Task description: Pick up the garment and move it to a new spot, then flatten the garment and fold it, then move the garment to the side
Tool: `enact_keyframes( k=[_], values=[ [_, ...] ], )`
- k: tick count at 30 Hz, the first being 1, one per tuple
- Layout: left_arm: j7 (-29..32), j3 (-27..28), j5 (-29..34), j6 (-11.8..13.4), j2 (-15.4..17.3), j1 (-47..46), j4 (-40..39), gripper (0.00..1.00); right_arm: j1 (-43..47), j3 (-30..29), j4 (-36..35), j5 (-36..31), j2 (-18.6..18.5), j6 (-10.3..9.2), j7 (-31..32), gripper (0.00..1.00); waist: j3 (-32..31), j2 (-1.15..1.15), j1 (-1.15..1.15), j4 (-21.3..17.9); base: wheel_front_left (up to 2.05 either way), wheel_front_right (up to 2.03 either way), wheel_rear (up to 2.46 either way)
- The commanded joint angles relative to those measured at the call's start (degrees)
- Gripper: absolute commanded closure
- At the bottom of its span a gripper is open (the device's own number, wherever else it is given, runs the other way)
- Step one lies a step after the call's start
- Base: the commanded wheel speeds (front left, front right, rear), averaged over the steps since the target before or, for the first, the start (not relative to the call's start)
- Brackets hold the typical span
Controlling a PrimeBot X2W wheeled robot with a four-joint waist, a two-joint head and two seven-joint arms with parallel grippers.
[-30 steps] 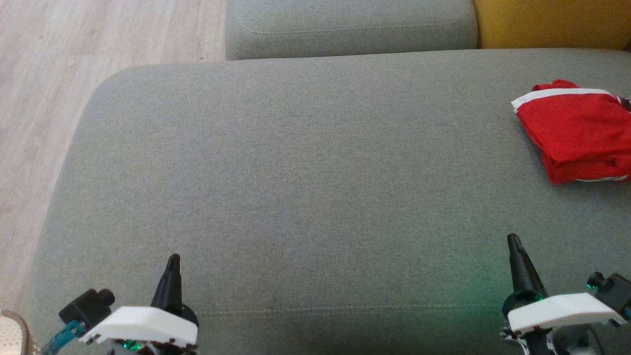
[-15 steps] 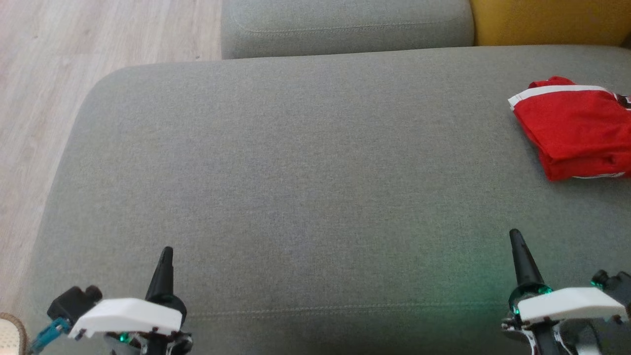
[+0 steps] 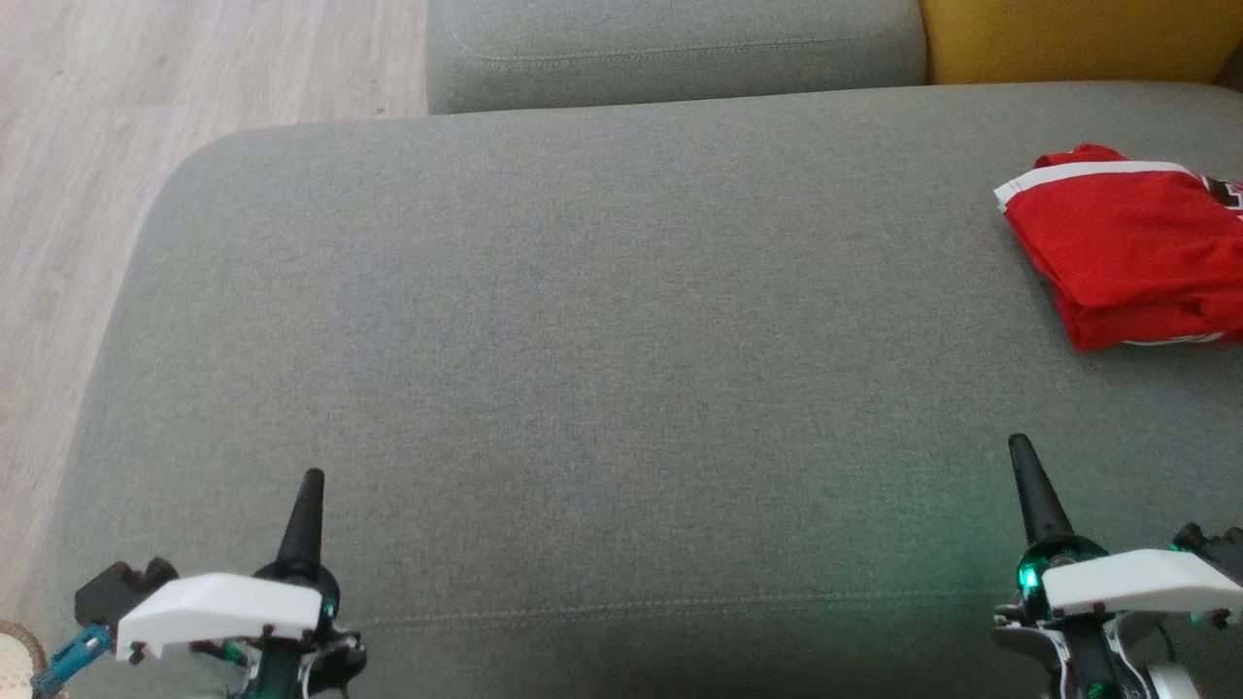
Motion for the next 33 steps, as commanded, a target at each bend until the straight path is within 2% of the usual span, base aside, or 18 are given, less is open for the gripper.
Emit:
enact_keyframes(
  k=[1, 33],
  values=[
    [0.5, 2.4, -1.9, -0.7, 0.7, -3.4, -1.5, 1.00, -3.1, 0.5, -1.5, 2.0, -1.3, 0.00, 0.5, 1.00, 0.0, 0.00, 0.00, -0.1, 0.00, 0.00, 0.00],
    [5.9, 8.2, -23.9, -4.2, 0.4, -7.3, 1.1, 1.00, -6.2, -0.8, 0.3, 22.7, -1.3, -0.01, 5.8, 1.00, 0.6, 0.00, 0.00, -1.3, 0.00, 0.00, 0.00]
  ],
)
